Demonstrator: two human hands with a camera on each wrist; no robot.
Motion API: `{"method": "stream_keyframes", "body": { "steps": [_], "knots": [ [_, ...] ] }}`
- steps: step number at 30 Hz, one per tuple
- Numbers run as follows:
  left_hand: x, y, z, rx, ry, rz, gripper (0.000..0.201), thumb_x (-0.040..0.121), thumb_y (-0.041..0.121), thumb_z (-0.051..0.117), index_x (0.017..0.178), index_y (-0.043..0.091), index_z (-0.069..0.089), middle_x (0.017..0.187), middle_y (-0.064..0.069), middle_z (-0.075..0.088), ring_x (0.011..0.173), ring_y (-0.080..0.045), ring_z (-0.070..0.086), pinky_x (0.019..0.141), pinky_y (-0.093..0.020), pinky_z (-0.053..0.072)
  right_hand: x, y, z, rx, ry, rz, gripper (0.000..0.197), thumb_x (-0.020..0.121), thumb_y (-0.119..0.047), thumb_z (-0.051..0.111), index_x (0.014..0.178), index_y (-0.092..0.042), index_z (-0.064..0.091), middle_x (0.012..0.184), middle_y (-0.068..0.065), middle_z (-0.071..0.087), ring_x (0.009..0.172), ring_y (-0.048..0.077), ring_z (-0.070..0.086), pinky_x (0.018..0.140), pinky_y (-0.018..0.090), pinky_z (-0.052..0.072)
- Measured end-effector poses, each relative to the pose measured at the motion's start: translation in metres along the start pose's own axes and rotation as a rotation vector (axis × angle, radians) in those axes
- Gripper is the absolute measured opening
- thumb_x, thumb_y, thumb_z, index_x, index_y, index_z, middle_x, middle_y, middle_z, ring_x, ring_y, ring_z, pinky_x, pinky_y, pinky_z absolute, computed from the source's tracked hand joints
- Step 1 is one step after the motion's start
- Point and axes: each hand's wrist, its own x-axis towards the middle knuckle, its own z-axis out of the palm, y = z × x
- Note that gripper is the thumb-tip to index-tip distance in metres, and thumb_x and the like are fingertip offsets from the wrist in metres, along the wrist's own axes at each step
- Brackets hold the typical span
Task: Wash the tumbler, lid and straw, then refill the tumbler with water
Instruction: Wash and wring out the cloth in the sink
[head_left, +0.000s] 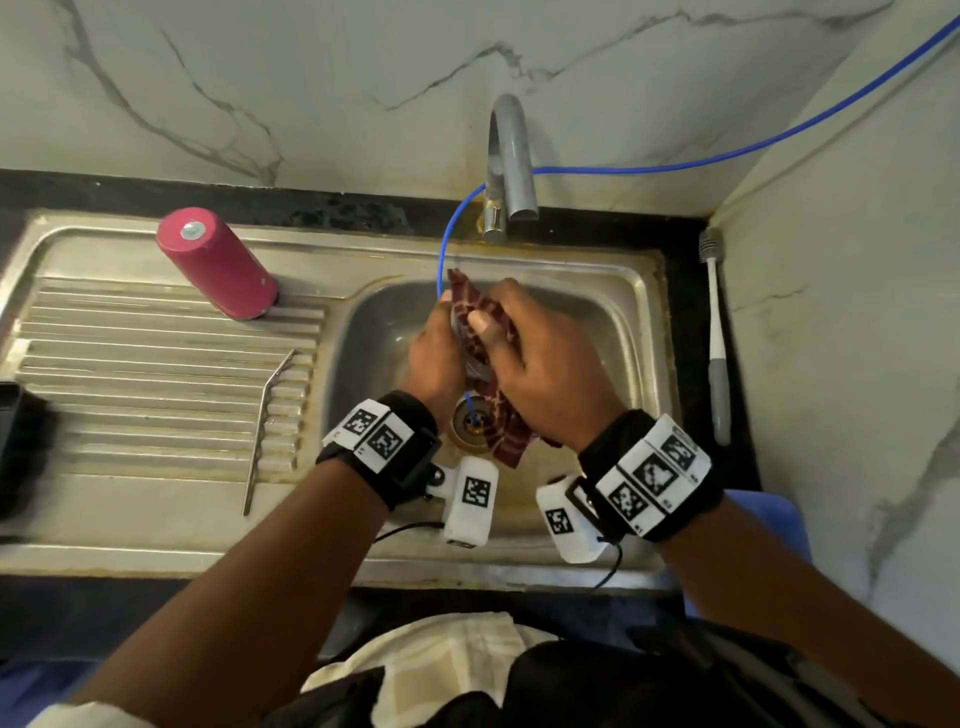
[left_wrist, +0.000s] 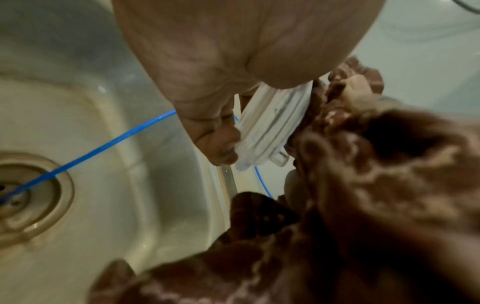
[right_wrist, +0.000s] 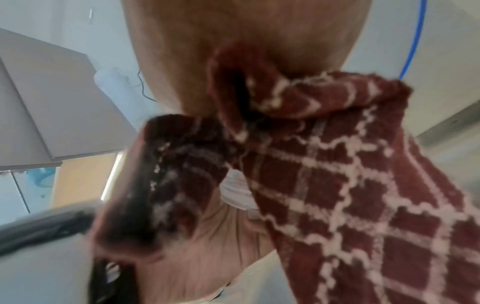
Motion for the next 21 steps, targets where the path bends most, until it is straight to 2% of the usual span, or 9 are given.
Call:
{"method": "stream_keyframes", "body": {
  "steps": [2,4,7,9,12,13,16,18,21],
  "knots": [
    [-0.001,0.000,-0.003,0.057,-0.035,0.043,0.029,0.111,0.028,0.048,0.090,0.027,0.068,0.087,0.001,0.074,0.077,-0.001,0.073,0.066,-0.021,0.057,0.001,0.003,0.001,-0.077,0.024,-0.005,0.023,0.111,-0.036,0.045,0.108,-0.015,0.055,0.077,-0.007,0.061,0.064,0.016,0.059,0.057,0.037,0.045],
    [-0.003,-0.003,-0.002,0.117,-0.075,0.067,0.021,0.110,0.015,0.053,0.098,0.029,0.064,0.093,0.008,0.070,0.071,0.014,0.066,0.058,-0.008,0.049,0.008,0.010,-0.004,-0.155,0.066,0.045,0.022,0.112,-0.034,0.047,0.106,-0.014,0.056,0.067,-0.012,0.051,0.056,0.006,0.049,0.053,0.026,0.037],
    [-0.007,-0.001,-0.002,0.019,-0.105,-0.006,0.024,0.113,0.029,0.045,0.125,0.019,0.062,0.107,0.002,0.068,0.089,-0.005,0.069,0.077,-0.027,0.058,0.016,0.011,-0.002,-0.161,0.014,0.127,0.022,0.112,-0.035,0.047,0.110,-0.015,0.055,0.065,-0.014,0.048,0.055,-0.003,0.046,0.051,0.016,0.032],
    [-0.008,0.000,-0.002,-0.043,-0.098,-0.003,0.028,0.114,0.034,0.040,0.130,0.021,0.059,0.118,-0.003,0.064,0.104,-0.019,0.063,0.091,-0.039,0.055,0.019,0.013,0.003,-0.103,-0.012,0.185,0.023,0.112,-0.036,0.045,0.118,-0.014,0.050,0.070,-0.008,0.055,0.060,0.005,0.055,0.054,0.024,0.039],
    [-0.006,-0.004,-0.004,0.073,-0.083,0.120,0.030,0.114,0.025,0.041,0.126,0.006,0.060,0.122,-0.008,0.066,0.114,-0.011,0.064,0.092,-0.026,0.052,0.016,0.023,0.007,0.042,-0.010,0.297,0.023,0.113,-0.037,0.043,0.128,-0.021,0.047,0.087,-0.001,0.068,0.077,0.020,0.067,0.071,0.045,0.057],
    [-0.005,-0.006,-0.004,0.099,-0.071,0.150,0.038,0.113,0.027,0.040,0.132,0.000,0.059,0.130,-0.015,0.065,0.124,-0.019,0.063,0.099,-0.031,0.051,0.013,0.025,0.009,0.066,-0.013,0.314,0.022,0.113,-0.038,0.042,0.128,-0.023,0.048,0.092,0.000,0.070,0.082,0.022,0.069,0.077,0.050,0.058],
    [-0.001,-0.016,-0.004,0.087,-0.063,0.095,0.069,0.102,0.063,0.039,0.144,0.010,0.054,0.144,-0.020,0.059,0.136,-0.035,0.056,0.117,-0.055,0.042,0.002,0.018,0.013,0.075,-0.016,0.257,0.024,0.112,-0.041,0.041,0.128,-0.025,0.052,0.096,-0.004,0.071,0.086,0.020,0.070,0.081,0.052,0.058],
    [0.002,-0.019,-0.006,0.066,-0.083,0.076,0.073,0.091,0.075,0.038,0.137,0.023,0.060,0.133,-0.014,0.069,0.126,-0.032,0.064,0.111,-0.055,0.046,-0.005,0.008,0.014,0.074,0.014,0.183,0.030,0.111,-0.044,0.039,0.129,-0.025,0.054,0.097,-0.006,0.072,0.086,0.019,0.072,0.079,0.049,0.059],
    [-0.004,-0.003,-0.010,0.095,-0.070,0.091,0.052,0.096,0.064,0.031,0.099,0.026,0.065,0.089,-0.004,0.073,0.078,-0.022,0.067,0.077,-0.045,0.050,-0.014,-0.008,0.015,-0.006,0.018,0.042,0.023,0.113,-0.038,0.042,0.122,-0.024,0.057,0.085,-0.011,0.064,0.073,0.013,0.065,0.066,0.037,0.053]
  ]
}}
